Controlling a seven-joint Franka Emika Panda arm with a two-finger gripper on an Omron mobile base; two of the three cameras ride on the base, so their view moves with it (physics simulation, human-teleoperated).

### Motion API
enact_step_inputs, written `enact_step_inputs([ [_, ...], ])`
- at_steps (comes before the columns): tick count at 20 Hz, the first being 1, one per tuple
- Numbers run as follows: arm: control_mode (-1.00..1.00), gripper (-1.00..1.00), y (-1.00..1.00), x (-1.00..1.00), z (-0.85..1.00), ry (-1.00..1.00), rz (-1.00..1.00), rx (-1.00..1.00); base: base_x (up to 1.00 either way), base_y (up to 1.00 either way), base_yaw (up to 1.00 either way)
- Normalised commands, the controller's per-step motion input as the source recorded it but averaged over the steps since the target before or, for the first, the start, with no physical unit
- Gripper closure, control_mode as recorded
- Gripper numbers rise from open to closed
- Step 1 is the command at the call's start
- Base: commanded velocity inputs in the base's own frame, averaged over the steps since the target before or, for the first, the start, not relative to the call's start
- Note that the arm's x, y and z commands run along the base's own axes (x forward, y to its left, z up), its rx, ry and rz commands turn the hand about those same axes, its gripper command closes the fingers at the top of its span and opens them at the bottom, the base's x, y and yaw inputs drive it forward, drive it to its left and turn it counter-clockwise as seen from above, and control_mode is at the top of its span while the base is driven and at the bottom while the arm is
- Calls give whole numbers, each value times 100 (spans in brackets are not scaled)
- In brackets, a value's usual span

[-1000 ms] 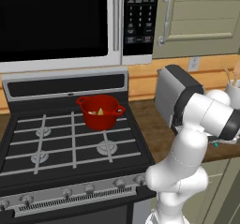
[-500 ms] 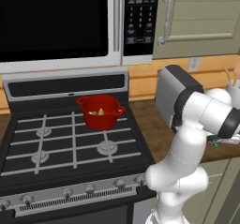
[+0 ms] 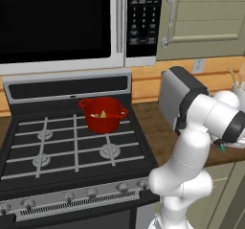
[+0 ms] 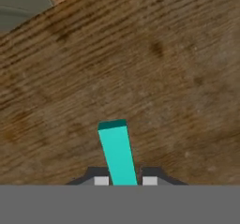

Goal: Put the mushroom and lemon wedge in the pot. Retrieve the spatula and lightly stir the vegetables in the pot.

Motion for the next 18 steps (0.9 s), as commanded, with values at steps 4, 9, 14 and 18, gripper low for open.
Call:
enact_step_inputs([
  [4, -100, 100, 16, -14, 0, -1, 0, 0, 0, 0, 0],
  [9, -100, 100, 7, -45, 72, -13, 1, 0, 0, 0, 0],
  [14, -100, 100, 7, -56, 100, -6, 6, 0, 0, 0, 0],
  [18, -100, 100, 17, -38, 100, 0, 10, 0, 0, 0, 0],
])
